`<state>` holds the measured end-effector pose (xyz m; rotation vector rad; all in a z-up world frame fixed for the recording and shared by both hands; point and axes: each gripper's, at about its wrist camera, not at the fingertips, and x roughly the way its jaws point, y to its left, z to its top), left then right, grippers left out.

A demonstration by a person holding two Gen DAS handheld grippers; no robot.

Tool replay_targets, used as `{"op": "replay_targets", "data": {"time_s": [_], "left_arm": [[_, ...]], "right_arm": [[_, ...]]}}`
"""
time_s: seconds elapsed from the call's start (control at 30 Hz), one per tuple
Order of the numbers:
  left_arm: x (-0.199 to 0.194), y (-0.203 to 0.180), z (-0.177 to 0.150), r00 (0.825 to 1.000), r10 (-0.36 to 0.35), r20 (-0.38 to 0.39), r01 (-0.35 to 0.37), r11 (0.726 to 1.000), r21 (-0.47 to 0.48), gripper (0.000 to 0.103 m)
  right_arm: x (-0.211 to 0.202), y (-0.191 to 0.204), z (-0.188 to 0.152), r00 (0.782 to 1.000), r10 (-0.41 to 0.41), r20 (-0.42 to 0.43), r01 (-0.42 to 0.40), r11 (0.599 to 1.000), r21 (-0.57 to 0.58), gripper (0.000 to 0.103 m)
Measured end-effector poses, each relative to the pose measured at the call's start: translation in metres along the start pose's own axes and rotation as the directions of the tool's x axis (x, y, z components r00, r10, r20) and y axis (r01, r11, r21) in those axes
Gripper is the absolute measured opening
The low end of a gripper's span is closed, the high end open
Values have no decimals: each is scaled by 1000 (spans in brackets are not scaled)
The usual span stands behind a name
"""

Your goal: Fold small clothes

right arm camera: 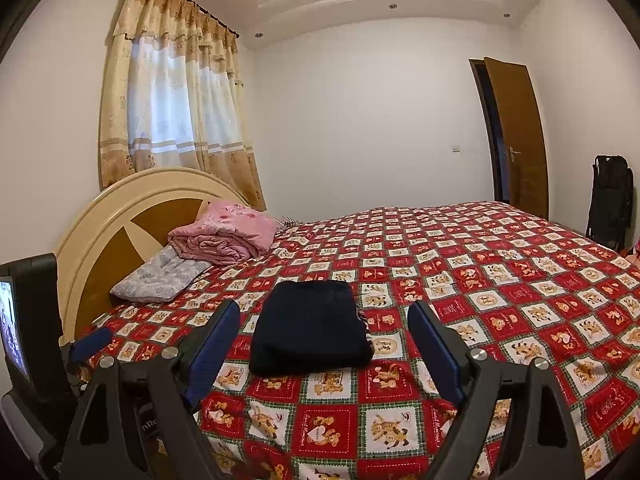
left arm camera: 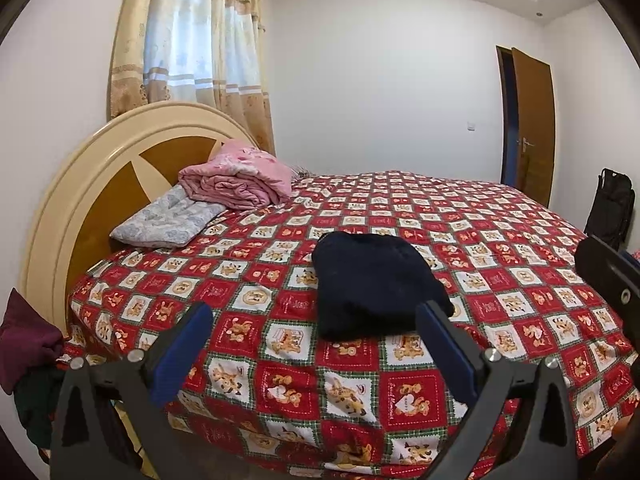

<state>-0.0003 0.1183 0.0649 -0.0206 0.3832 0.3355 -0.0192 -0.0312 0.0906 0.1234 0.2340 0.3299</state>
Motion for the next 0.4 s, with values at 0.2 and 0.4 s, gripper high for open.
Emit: {"op": "replay_targets", "data": {"time_s": [0.2,0.4], "left_arm": [[1,-2,-2,1000,-1,-13,1,1000,-2,103],[2,-1,-2,1000,1,-13,-1,1000,0,103]], "right_arm": [[0,0,0,1000,-1,-1,1,1000,0,87],[1,-2,-3,1000,-10,-5,10,1000,13,87]]}}
